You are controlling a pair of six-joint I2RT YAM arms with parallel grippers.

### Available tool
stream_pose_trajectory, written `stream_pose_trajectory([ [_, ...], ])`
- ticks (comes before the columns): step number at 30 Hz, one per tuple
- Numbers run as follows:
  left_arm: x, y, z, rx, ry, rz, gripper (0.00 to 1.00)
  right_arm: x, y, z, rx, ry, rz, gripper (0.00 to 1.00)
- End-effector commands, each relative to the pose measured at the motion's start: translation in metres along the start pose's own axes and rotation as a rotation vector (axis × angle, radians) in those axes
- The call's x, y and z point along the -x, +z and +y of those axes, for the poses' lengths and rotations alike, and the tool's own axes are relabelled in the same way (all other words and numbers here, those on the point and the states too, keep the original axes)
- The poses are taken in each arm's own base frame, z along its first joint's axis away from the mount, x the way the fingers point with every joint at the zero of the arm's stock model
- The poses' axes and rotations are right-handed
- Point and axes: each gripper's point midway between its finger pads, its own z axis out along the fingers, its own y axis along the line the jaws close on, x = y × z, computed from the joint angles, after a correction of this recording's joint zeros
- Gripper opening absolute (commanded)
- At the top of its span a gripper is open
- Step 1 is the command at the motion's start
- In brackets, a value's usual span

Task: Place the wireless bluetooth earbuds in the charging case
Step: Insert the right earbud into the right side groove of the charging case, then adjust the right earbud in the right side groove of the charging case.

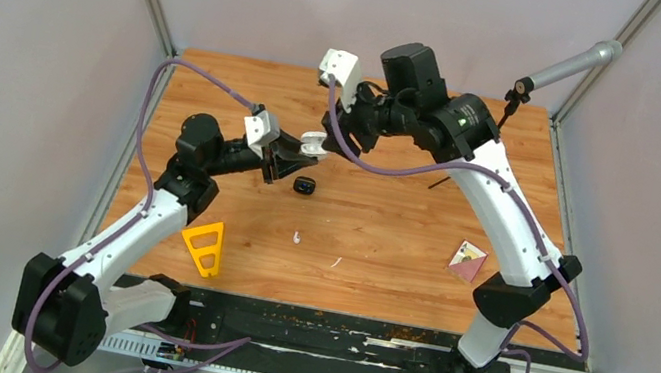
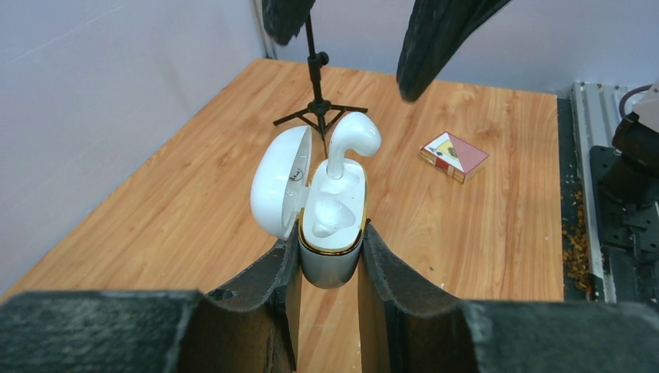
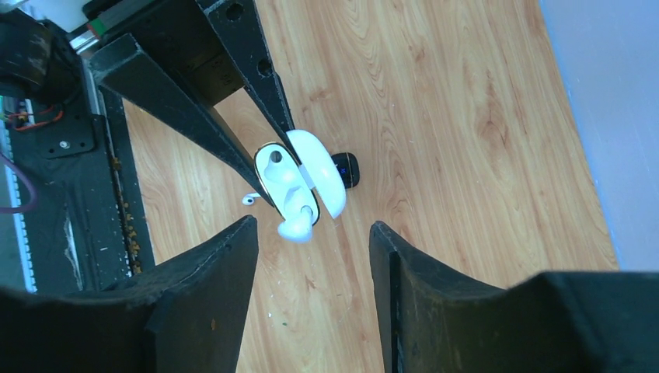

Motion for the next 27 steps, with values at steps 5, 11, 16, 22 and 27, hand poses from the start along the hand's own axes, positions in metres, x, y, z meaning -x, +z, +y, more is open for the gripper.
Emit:
stream_pose_trajectory([
  [5,0.017,0.005,-0.011,-0.064,-0.040,-0.067,0.00,0.003,-0.050,0.006,0.089,-0.038,-0.094,0.53],
  [11,0.022,0.005,-0.015,-0.090,-0.055,-0.083,0.00,-0.025,-0.039,0.010,0.139,-0.100,-0.012,0.50],
  [16,0.022,0.004,-0.018,-0.108,-0.043,-0.079,0.00,-0.019,-0.028,0.009,0.166,-0.052,-0.029,0.49],
  [22,0.020,0.003,-0.022,-0.131,-0.012,-0.066,0.00,-0.014,-0.015,0.006,0.182,0.003,-0.042,0.49],
  [27,0.020,0.003,-0.022,-0.136,-0.004,-0.066,0.00,-0.011,-0.009,0.007,0.201,0.054,-0.057,0.49],
])
